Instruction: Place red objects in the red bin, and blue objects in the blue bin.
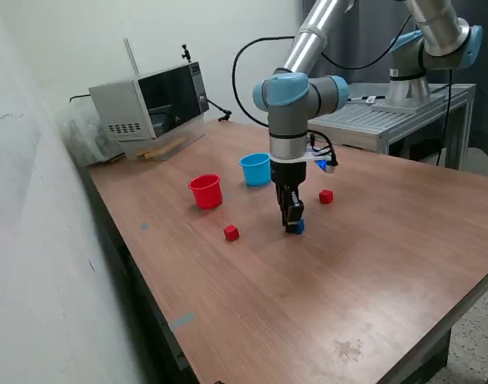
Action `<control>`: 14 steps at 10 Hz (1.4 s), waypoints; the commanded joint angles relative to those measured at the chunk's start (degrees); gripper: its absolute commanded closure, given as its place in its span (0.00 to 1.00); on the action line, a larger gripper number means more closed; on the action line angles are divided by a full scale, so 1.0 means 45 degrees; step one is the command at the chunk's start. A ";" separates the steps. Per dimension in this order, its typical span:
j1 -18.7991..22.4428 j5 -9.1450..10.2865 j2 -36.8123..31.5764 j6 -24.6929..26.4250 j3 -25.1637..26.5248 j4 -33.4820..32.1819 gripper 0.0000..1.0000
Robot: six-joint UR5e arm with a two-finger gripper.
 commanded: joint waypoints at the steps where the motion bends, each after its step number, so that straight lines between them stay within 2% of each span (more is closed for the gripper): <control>1: 0.0268 -0.0013 -0.0251 -0.0391 0.0072 0.0093 1.00; 4: 0.0308 0.0007 -0.1442 -0.0781 0.0131 0.0307 1.00; 8: 0.0231 -0.0071 -0.1463 -0.1348 0.0521 0.0465 1.00; 9: 0.0230 -0.0032 -0.1483 -0.2084 0.0599 0.0446 1.00; 10: 0.0327 0.0065 -0.1522 -0.4721 0.0735 0.0426 0.00; 12: 0.0582 0.0104 -0.1541 -0.7314 0.0989 0.0348 0.00; 14: 0.0563 0.0376 -0.1542 -0.8823 0.1029 0.0348 0.00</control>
